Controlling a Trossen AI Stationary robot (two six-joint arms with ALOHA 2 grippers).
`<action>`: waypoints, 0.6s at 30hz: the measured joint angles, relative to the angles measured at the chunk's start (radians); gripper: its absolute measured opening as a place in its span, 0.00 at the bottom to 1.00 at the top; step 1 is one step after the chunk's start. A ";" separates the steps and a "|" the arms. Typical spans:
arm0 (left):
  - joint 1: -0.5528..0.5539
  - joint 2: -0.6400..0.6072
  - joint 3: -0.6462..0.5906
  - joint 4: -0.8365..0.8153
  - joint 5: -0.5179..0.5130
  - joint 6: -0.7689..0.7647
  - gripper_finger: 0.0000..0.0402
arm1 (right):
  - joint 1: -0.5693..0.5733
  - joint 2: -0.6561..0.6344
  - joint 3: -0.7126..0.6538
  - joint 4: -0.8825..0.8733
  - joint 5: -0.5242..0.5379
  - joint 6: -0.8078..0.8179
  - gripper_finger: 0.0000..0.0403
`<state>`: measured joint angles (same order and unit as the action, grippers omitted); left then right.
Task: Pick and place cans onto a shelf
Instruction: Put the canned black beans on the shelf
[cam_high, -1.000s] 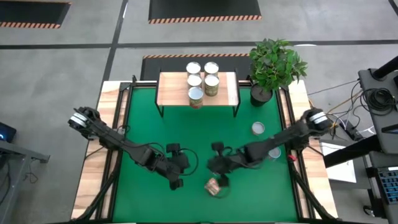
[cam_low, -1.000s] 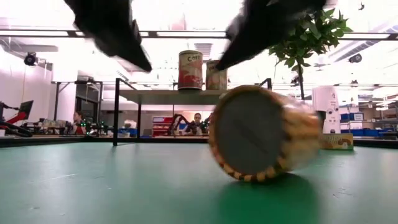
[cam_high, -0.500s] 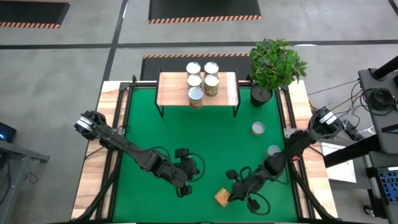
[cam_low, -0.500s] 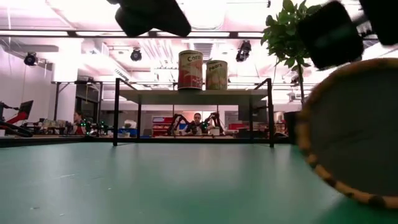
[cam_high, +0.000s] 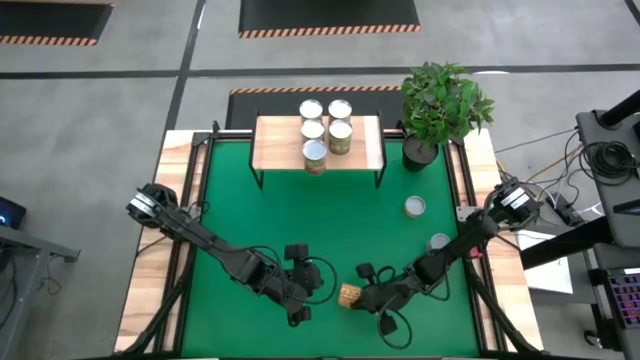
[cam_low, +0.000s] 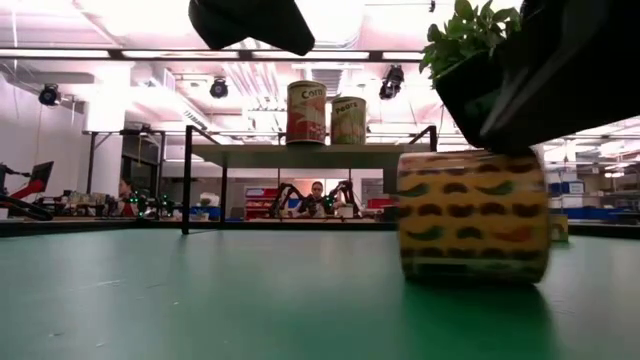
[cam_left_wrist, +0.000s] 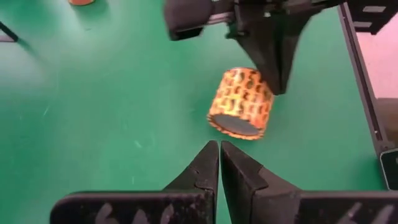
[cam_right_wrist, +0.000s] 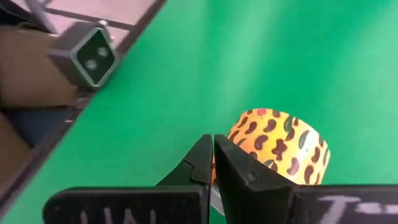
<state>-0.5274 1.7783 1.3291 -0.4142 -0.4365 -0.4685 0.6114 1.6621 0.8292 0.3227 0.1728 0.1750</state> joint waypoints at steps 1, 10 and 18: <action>0.000 -0.001 -0.002 0.004 0.000 0.012 0.00 | -0.004 -0.004 0.002 -0.005 0.012 -0.010 0.02; 0.002 0.040 -0.028 0.137 -0.009 0.082 0.04 | -0.035 -0.092 0.015 -0.157 0.041 -0.032 0.02; 0.016 0.119 0.006 0.287 -0.010 0.190 0.33 | 0.003 -0.174 0.013 -0.402 0.108 0.055 0.02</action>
<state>-0.5119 1.8973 1.3347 -0.1271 -0.4465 -0.2789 0.6143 1.4876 0.8425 -0.0788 0.2812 0.2302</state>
